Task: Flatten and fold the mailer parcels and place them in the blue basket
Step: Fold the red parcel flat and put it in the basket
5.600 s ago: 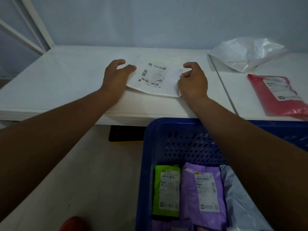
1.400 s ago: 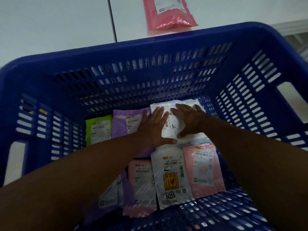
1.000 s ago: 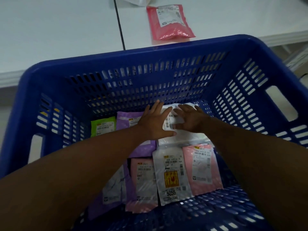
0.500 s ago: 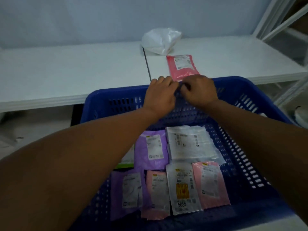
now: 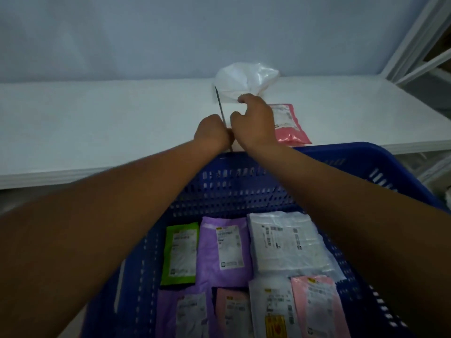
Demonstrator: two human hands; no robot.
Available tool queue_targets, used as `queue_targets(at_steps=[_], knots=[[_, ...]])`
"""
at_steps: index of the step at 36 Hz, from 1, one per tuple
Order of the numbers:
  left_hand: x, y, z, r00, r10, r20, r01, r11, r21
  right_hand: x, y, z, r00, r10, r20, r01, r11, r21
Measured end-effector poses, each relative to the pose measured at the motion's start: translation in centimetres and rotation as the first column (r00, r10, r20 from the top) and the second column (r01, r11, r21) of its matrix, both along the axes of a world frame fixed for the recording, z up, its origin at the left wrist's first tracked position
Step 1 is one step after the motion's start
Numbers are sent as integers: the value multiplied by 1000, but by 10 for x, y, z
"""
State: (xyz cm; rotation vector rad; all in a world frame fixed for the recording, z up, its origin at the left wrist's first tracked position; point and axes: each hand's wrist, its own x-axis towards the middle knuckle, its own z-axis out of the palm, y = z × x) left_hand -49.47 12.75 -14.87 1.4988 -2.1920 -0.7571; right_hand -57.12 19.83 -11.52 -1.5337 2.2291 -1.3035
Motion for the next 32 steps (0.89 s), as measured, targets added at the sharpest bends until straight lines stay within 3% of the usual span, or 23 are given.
queue_targets(at_steps=[2, 5, 9, 12, 14, 17, 23, 32], knots=[[-2, -15, 10, 1000, -20, -1, 20, 997, 80, -5, -4, 4, 996, -52, -68, 56, 997, 53], [-6, -26, 11, 998, -37, -41, 43, 989, 139, -18, -6, 4, 940, -114, -321, 179, 968, 178], [-15, -22, -6, 999, -28, 29, 27, 999, 24, -47, -14, -3, 871, -245, -426, 411, 838, 359], [-23, -21, -13, 999, -26, 34, 30, 993, -116, -69, -20, -5, 868, -359, -343, 489, 738, 465], [-30, -22, -18, 996, -82, 24, 85, 981, -176, -75, -24, -5, 886, -425, -184, 455, 724, 519], [-40, -21, -23, 988, -148, 45, 155, 961, -229, -70, -30, -8, 887, -462, -14, 396, 744, 538], [-36, -25, -22, 990, -141, 25, 142, 954, -264, -41, -45, -15, 919, -394, 32, 338, 825, 452], [7, -29, -18, 942, -143, 305, 257, 891, -375, 1, -48, -16, 905, -334, 263, 240, 912, 334]])
